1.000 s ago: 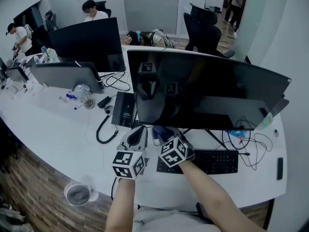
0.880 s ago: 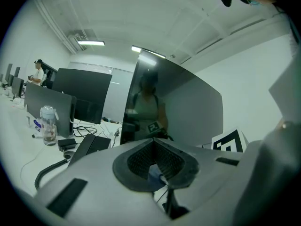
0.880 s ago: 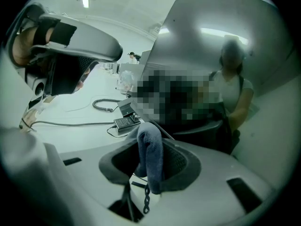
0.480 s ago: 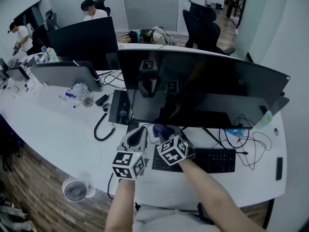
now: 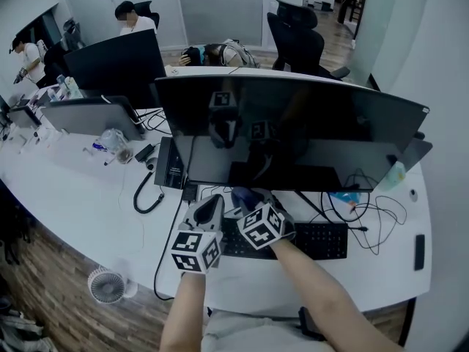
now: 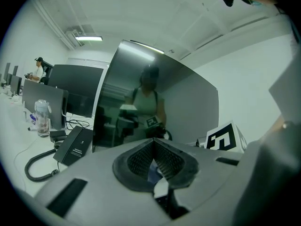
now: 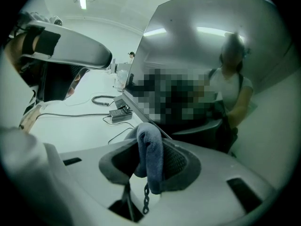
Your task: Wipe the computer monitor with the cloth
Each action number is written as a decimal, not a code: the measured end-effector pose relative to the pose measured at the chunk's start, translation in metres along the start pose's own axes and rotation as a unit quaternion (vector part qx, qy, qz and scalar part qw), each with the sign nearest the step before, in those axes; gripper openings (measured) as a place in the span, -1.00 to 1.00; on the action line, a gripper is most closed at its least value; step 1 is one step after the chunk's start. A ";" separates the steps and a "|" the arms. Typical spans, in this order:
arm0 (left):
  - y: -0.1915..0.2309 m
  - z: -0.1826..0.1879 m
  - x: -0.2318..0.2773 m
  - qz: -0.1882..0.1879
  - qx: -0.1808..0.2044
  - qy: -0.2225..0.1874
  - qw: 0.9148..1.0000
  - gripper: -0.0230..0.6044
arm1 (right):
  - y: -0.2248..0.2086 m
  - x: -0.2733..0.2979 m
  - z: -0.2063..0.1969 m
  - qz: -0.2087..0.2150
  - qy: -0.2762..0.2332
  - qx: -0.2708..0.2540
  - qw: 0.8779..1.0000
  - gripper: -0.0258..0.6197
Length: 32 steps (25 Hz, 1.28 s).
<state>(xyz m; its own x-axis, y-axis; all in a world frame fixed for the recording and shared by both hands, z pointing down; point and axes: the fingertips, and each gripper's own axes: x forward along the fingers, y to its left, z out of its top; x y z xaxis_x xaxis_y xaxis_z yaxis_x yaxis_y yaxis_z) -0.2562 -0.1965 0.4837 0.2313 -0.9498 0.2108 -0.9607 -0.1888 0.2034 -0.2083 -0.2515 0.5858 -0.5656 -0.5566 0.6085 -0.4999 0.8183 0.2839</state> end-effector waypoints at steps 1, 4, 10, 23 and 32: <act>-0.003 -0.001 0.001 -0.001 0.000 0.001 1.000 -0.90 | -0.002 -0.001 -0.001 0.000 0.000 0.000 1.000 -0.54; -0.013 -0.003 0.003 -0.005 0.004 0.006 1.000 -0.90 | -0.007 -0.005 -0.006 -0.001 0.000 0.003 1.000 -0.54; -0.031 -0.005 0.006 -0.007 0.010 0.011 1.000 -0.90 | -0.016 -0.013 -0.013 0.000 -0.005 0.009 1.000 -0.54; -0.064 -0.007 0.018 -0.009 0.016 0.013 1.000 -0.90 | -0.039 -0.030 -0.034 0.002 -0.008 0.011 1.000 -0.54; -0.084 -0.009 0.023 -0.011 0.021 0.015 1.000 -0.90 | -0.055 -0.044 -0.049 -0.005 -0.008 0.019 1.000 -0.54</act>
<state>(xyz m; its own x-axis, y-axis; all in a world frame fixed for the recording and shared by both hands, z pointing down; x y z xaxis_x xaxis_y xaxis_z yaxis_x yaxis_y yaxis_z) -0.1685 -0.2005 0.4801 0.2570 -0.9372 0.2359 -0.9606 -0.2209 0.1689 -0.1237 -0.2655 0.5799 -0.5712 -0.5668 0.5937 -0.5290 0.8073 0.2617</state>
